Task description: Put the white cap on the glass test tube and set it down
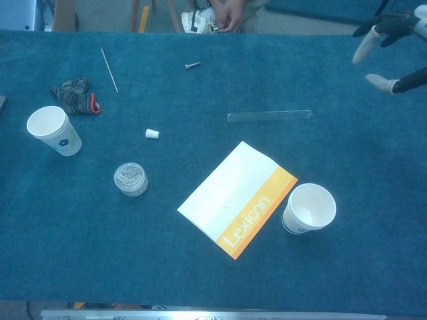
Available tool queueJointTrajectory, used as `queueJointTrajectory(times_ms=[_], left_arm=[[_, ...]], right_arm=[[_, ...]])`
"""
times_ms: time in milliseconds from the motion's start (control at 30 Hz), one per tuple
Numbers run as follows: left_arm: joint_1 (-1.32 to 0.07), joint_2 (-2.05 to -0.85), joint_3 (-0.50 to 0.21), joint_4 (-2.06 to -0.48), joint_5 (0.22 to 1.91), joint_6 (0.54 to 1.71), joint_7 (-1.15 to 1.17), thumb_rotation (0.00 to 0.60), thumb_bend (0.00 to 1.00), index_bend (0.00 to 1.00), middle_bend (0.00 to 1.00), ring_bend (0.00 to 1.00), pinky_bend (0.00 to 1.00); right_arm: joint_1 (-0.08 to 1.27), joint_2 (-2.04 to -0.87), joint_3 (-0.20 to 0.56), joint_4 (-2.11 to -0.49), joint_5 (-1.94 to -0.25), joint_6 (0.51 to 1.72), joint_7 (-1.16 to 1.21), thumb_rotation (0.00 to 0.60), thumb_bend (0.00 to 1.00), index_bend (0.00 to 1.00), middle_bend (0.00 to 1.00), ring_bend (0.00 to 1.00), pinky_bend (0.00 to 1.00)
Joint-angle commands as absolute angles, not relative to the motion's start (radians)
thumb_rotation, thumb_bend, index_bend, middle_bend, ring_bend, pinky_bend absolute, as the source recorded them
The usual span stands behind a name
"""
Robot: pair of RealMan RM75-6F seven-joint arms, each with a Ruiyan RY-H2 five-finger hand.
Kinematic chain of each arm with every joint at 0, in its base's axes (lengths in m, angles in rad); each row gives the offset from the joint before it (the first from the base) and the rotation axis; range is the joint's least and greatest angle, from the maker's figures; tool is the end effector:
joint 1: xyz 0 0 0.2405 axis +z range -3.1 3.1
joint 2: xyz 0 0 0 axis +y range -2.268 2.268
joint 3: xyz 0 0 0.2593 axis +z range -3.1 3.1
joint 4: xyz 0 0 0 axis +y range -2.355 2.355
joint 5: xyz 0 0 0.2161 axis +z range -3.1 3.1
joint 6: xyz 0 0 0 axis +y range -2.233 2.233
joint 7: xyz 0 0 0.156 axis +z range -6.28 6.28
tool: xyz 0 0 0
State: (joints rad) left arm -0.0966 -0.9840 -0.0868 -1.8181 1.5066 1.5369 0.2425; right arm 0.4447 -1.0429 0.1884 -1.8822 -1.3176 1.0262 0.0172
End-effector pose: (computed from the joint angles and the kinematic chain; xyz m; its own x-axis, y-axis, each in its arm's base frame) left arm -0.2730 0.2011 0.1906 0.5410 -0.0911 0.8361 0.8379 -0.0274 -0.5452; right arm -0.1977 -0.2955 0.1137 0.2210 -0.2761 0.9354 -0.9584 -0.2391 0.1559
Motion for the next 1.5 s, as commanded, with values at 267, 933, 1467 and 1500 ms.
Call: queueJointTrajectory(times_ms=[267,933,1467,1500], left_arm=[[-0.094,-0.971,-0.081,-1.830,1.516,1.541,0.251,0.600,0.34,0.30,0.18,0.08,0.13],[-0.083,-0.963,-0.071,-1.823,1.539,1.562,0.232,0.600,0.34,0.30,0.17,0.08,0.13],[-0.071,-0.971,-0.064,-1.781,1.551,1.580,0.185,0.600,0.34,0.30,0.17,0.08,0.13],[-0.070,-0.971,-0.064,-1.779,1.551,1.580,0.183,0.600,0.34,0.30,0.17,0.08,0.13]], right_arm=[[0.614,-1.202,0.230,-1.777,-1.137,0.880,-0.155,0.600,0.24,0.48,0.23,0.09,0.23],[0.862,-1.479,0.189,-1.544,-0.825,0.833,-0.479,0.600,0.21,0.48,0.23,0.09,0.23],[0.970,-1.665,0.156,-1.355,-0.706,0.840,-0.615,0.600,0.21,0.48,0.23,0.09,0.23],[0.971,-1.670,0.154,-1.346,-0.702,0.841,-0.618,0.600,0.21,0.48,0.23,0.09,0.23]])
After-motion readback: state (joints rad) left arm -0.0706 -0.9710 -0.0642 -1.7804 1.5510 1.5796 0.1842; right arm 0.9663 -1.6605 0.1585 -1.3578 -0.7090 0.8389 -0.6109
